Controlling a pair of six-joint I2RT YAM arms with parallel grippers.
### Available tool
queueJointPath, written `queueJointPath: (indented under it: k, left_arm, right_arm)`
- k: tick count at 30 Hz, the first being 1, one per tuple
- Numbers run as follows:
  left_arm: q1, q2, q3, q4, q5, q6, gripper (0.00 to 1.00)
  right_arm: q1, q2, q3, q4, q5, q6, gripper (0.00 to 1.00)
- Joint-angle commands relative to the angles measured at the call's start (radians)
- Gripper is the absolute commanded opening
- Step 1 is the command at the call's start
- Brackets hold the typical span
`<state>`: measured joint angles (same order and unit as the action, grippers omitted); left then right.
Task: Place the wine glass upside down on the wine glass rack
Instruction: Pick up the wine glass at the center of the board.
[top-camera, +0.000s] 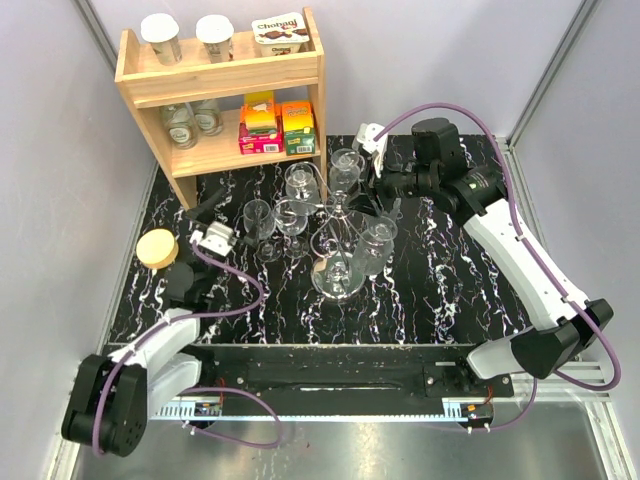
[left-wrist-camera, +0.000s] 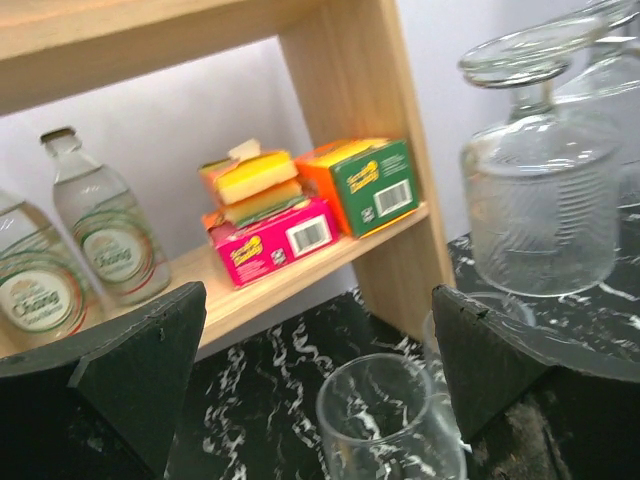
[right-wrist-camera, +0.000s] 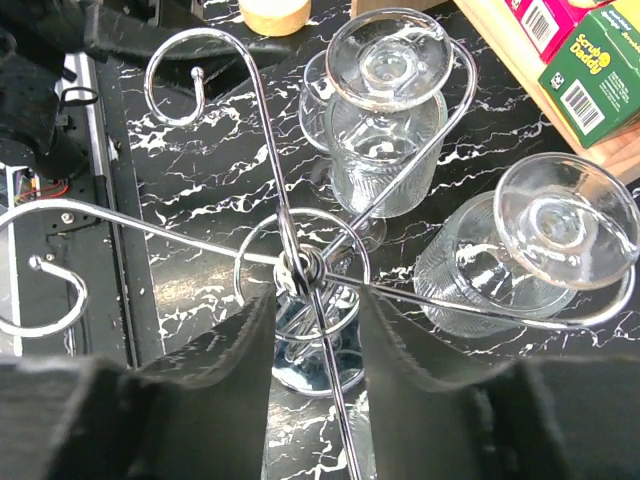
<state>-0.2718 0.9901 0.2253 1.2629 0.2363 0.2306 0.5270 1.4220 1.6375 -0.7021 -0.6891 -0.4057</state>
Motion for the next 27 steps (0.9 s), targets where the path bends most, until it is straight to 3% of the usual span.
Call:
queueJointPath:
  k: [1, 4, 7, 10, 15, 17, 24, 27]
  left_arm:
    - [0.080, -0.059, 0.121, -0.340, 0.064, -0.007, 0.98]
    - [0.123, -0.094, 0.207, -0.595, 0.145, -0.020, 0.95]
    - [0.173, -0.131, 0.253, -0.718, 0.216, -0.031, 0.95]
    - [0.203, -0.153, 0.377, -0.967, 0.288, 0.033, 0.95]
    - [0.204, -0.124, 0.646, -1.521, 0.493, 0.355, 0.96]
    - [0.204, -0.085, 0.751, -1.734, 0.552, 0.551, 0.96]
    - [0.204, 0.210, 1.127, -2.454, 0.554, 1.143, 0.87]
    - [0.204, 0.315, 1.232, -2.619, 0.537, 1.292, 0.87]
  right_arm:
    - [-0.005, -0.032, 0.021, -0.017, 0.036, -0.012, 0.47]
    - [-0.005, -0.040, 0.019, -0.017, 0.043, -0.015, 0.49]
    - [-0.005, -0.046, 0.015, -0.013, 0.036, -0.009, 0.49]
    - [-0.005, -0.049, 0.013, -0.016, 0.025, 0.001, 0.52]
    - [-0.005, -0.066, 0.031, -0.028, 0.028, -0.004, 0.67]
    - [-0.005, -0.066, 0.051, -0.040, 0.031, -0.008, 0.71]
    - [-0.005, -0.092, 0.084, -0.062, 0.048, -0.013, 0.75]
    - [-0.007, -0.110, 0.074, -0.068, 0.065, -0.027, 0.75]
